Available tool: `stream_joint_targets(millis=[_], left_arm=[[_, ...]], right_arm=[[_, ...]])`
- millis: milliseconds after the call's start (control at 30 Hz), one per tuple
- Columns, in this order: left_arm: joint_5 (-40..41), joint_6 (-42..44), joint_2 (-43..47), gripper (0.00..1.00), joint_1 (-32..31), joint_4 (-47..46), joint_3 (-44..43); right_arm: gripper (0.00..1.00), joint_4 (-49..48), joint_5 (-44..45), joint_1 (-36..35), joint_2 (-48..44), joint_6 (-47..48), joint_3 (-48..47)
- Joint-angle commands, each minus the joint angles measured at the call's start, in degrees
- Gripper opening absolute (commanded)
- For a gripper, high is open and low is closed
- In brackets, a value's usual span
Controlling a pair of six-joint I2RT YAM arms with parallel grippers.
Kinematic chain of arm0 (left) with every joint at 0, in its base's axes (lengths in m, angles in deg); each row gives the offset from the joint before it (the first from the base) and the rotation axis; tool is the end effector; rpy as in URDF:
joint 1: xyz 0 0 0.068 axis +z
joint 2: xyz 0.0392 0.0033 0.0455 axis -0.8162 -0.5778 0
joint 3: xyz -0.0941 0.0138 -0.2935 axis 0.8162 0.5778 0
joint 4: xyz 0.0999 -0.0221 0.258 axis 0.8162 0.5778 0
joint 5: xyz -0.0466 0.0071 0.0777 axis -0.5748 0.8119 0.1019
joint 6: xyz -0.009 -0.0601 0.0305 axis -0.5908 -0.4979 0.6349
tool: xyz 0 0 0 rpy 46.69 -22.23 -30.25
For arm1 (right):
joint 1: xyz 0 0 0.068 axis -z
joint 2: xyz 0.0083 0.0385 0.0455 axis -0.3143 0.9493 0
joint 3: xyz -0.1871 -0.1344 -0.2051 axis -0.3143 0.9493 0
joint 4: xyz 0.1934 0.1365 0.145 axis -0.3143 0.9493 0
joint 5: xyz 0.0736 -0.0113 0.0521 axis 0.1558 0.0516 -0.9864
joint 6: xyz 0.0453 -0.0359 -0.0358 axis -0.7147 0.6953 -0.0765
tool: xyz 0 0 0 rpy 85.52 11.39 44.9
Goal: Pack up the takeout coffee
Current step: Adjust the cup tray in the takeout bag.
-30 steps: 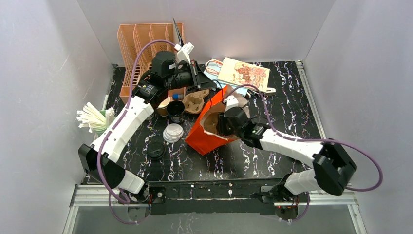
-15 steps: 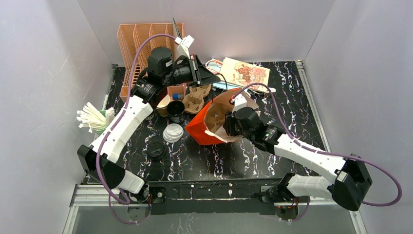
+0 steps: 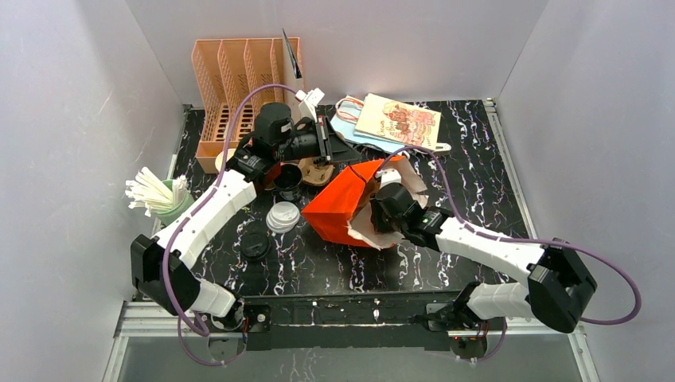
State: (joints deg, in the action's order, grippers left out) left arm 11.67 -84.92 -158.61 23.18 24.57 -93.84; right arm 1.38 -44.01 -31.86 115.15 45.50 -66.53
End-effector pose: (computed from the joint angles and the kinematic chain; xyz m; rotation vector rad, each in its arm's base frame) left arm 0.2854 -0.2152 0.4416 0.3161 1.8849 -1.5541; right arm 0.1936 0.2056 0.2438 -0.3347 2.2342 0.3442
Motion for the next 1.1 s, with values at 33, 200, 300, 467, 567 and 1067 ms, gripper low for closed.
stream_joint_targets(millis=[33, 200, 300, 467, 567, 1067], left_arm=[[-2.08, -0.01, 4.91, 0.00, -0.17, -2.94, 1.80], [-2.18, 0.07, 5.01, 0.00, -0.12, -1.88, 0.72], [-2.38, -0.51, 5.18, 0.00, -0.11, -2.32, 0.76], [-2.69, -1.95, 5.67, 0.00, -0.11, -3.49, 1.90], [-2.17, -2.60, 6.58, 0.00, -0.07, -3.70, 2.91], [5.15, -7.27, 2.99, 0.00, 1.91, -9.40, -4.93]], right_arm=[[0.32, -4.84, 1.92, -0.07, -5.04, -0.29, 0.40], [0.39, -7.47, 0.79, -0.06, -5.75, 2.30, -0.73], [0.41, -9.71, -0.53, -0.06, -3.26, 2.67, -0.87], [0.51, -15.32, -0.97, -0.05, 3.70, 1.37, -2.79], [0.59, -15.88, 0.31, 0.09, 7.66, -2.56, -4.78], [0.57, 3.08, -1.86, 5.46, -0.69, -19.16, -8.64]])
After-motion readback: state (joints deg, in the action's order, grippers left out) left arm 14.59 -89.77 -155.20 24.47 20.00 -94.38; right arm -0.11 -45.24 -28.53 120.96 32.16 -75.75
